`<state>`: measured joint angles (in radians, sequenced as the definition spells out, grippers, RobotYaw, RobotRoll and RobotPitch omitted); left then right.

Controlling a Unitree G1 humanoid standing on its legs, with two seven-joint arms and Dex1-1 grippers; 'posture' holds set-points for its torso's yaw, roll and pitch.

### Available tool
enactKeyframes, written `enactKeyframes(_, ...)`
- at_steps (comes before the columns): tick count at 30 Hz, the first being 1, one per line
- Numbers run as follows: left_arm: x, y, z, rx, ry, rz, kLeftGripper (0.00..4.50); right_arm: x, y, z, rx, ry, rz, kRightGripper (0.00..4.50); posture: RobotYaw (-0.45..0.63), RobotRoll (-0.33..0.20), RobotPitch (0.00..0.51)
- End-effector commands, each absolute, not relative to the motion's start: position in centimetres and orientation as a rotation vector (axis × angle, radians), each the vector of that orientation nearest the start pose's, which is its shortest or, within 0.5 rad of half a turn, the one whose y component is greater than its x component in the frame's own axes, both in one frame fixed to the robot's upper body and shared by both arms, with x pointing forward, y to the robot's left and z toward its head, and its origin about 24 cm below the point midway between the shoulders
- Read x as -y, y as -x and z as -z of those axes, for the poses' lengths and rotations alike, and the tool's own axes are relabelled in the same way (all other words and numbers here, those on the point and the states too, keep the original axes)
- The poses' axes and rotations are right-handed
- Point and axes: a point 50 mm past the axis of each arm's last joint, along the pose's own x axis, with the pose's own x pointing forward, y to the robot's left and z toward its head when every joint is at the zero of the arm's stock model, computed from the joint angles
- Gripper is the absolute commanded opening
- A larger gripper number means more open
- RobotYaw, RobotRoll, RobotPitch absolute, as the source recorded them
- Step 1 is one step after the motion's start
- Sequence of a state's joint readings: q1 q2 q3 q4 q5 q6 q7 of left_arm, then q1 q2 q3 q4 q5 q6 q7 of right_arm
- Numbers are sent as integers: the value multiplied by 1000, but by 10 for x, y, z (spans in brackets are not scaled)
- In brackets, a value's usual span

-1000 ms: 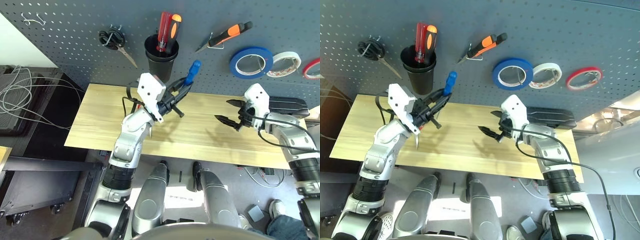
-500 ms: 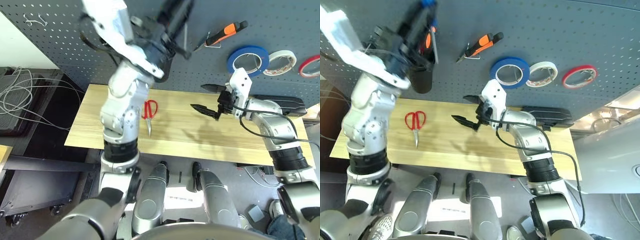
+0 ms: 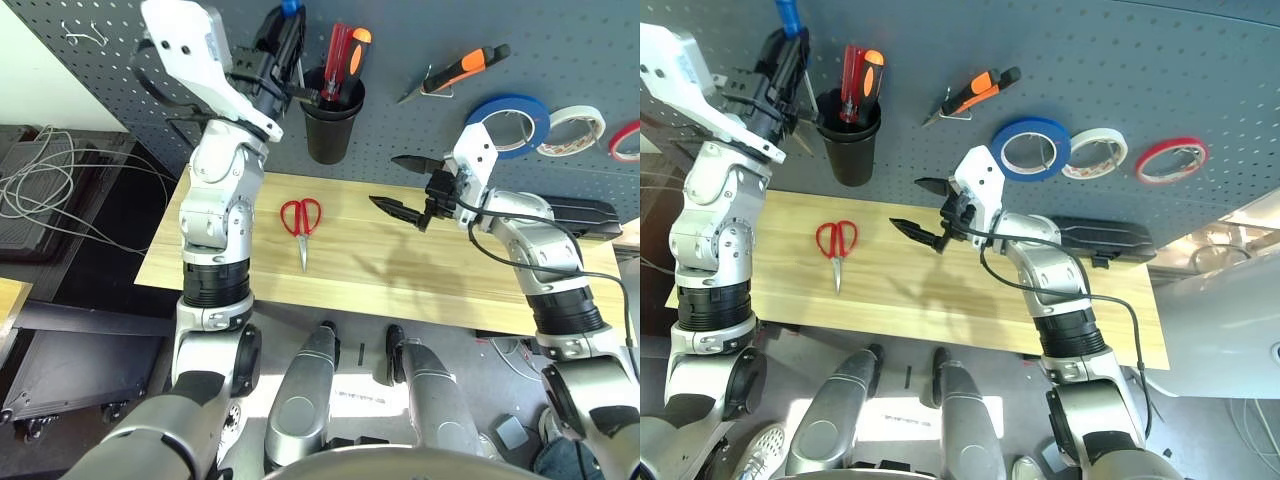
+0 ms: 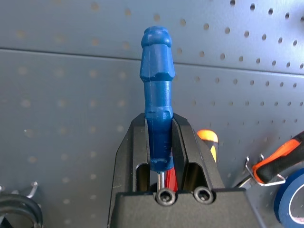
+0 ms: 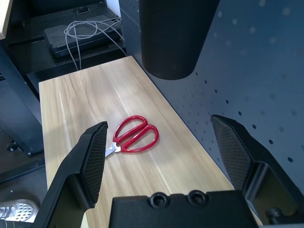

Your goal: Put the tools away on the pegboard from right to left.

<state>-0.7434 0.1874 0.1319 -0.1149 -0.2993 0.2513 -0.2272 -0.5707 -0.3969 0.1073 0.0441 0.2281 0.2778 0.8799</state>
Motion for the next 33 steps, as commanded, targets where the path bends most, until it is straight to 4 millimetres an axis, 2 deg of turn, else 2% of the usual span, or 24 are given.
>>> enactKeyframes(1, -129, -321, -265, 588, 34, 446, 533, 127, -316, -163, 96, 298, -1038, 4500, 153, 0, 305)
enactKeyframes(2, -126, -319, -267, 597, 27, 469, 533, 128, -316, -163, 95, 297, -1036, 4500, 153, 0, 305)
enactKeyframes(7, -112, -310, -276, 643, 17, 608, 2220, 131, -316, -160, 83, 298, -1020, 4500, 151, 0, 299)
enactKeyframes(9, -100, -297, -279, 664, -26, 774, 2862, 138, -318, -154, 49, 316, -993, 4500, 152, 0, 299)
enactKeyframes(11, -93, -289, -280, 661, -67, 870, 3481, 144, -319, -147, 10, 334, -965, 4500, 152, 0, 297)
enactKeyframes(14, -89, -284, -279, 638, -97, 921, 4490, 152, -321, -139, -34, 353, -928, 4500, 152, 0, 297)
enactKeyframes(17, -76, -280, -260, 462, -81, 1036, 4490, 177, -321, -112, -230, 399, -829, 4500, 152, 0, 283)
enactKeyframes(19, -69, -279, -244, 349, -99, 1078, 4490, 190, -321, -101, -311, 414, -759, 4500, 155, 0, 298)
enactKeyframes(22, -63, -281, -218, 182, -100, 1078, 4490, 203, -318, -90, -403, 422, -680, 4500, 159, 0, 290)
enactKeyframes(25, -62, -283, -192, 12, -131, 1076, 4490, 208, -315, -85, -471, 399, -646, 4500, 149, 0, 295)
enactKeyframes(27, -62, -282, -182, -43, -158, 1088, 4490, 208, -315, -86, -480, 398, -636, 4500, 146, 0, 305)
enactKeyframes(33, -84, -299, -125, -330, -241, 918, 4490, 205, -313, -86, -504, 365, -619, 4500, 135, 0, 308)
